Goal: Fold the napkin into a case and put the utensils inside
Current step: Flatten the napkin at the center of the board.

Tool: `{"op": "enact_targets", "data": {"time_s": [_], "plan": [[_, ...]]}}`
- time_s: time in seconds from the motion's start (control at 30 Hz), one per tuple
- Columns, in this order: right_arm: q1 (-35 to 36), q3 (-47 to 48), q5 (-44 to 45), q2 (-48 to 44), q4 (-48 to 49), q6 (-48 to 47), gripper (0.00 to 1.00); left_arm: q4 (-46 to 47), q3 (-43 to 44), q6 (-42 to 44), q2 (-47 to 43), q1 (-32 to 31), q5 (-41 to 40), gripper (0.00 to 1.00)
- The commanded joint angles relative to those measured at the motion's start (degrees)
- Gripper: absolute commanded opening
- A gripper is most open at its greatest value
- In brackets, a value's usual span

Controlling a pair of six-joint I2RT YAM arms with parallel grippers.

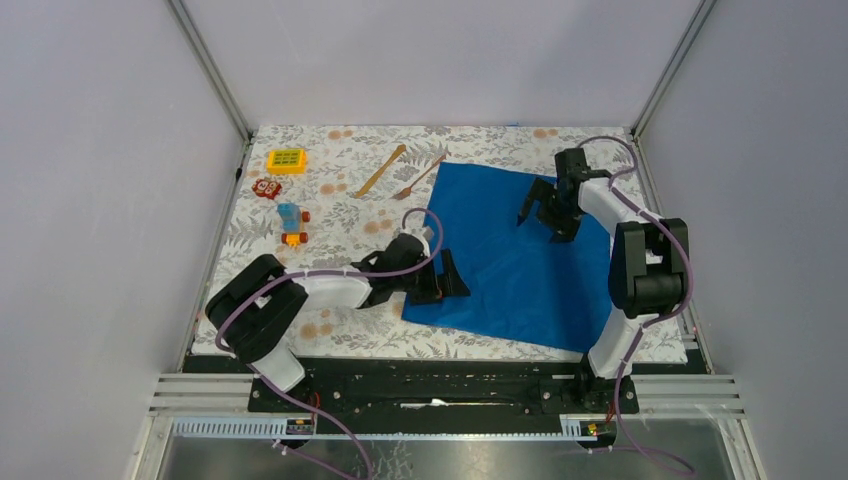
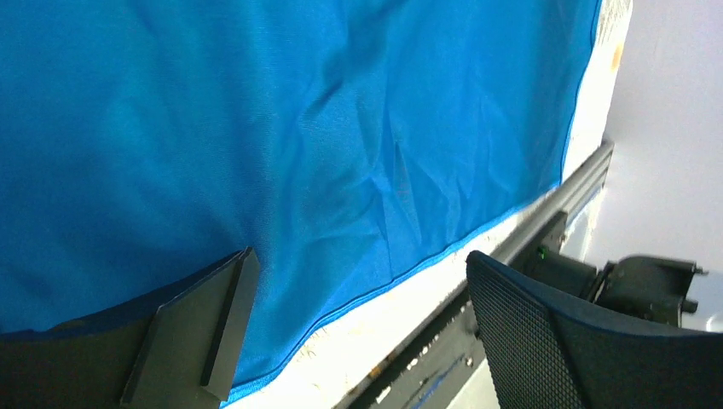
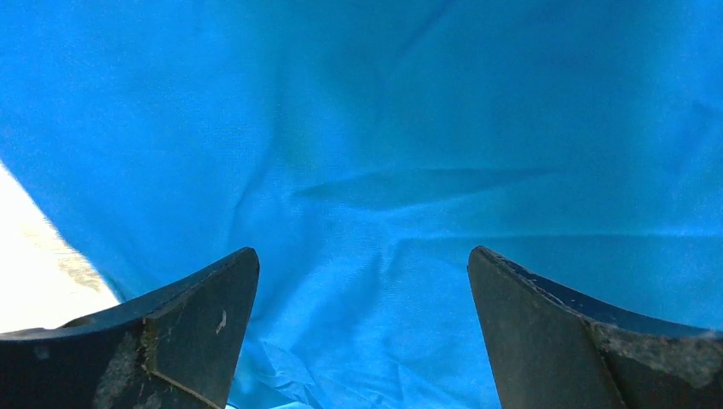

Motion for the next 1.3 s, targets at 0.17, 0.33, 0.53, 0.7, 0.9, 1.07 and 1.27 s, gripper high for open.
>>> {"op": "enact_targets", "data": {"time_s": [0.17, 0.33, 0.53, 0.7, 0.9, 1.07, 1.27], "plan": [[-4.0, -13.2, 16.7, -12.8, -6.1, 5.4, 1.00, -10.3, 1.4, 1.3, -8.3, -3.2, 1.7, 0.99], [-14.7, -22.4, 13.6, -16.5, -1.5, 6.8, 1.00, -15.6, 6.7, 6.2, -13.4, -2.1, 2.1, 0.99], [-18.3, -24.6, 14.9, -13.0, 0.9, 8.5, 1.00, -19.0, 9.6, 9.5, -15.4, 5.3, 5.5, 0.99], [-20.1, -22.2, 25.5, -11.6, -1.9, 6.9, 1.00, -19.8, 11.2, 10.6, -16.3, 11.9, 7.5, 0.99], [-9.5, -11.3, 16.1, -13.6, 0.7, -5.2, 1.00, -18.0, 14.6, 9.7, -14.8, 14.3, 7.5, 0.99], [1.1, 1.3, -2.0, -3.2, 7.7, 0.3, 1.00, -17.0, 14.0, 8.9, -18.2, 14.7, 4.3, 0.99], [10.0, 18.1, -5.4, 11.9, 18.4, 10.7, 0.99, -20.1, 10.5, 9.1, -25.0, 14.7, 0.9, 0.99]]}}
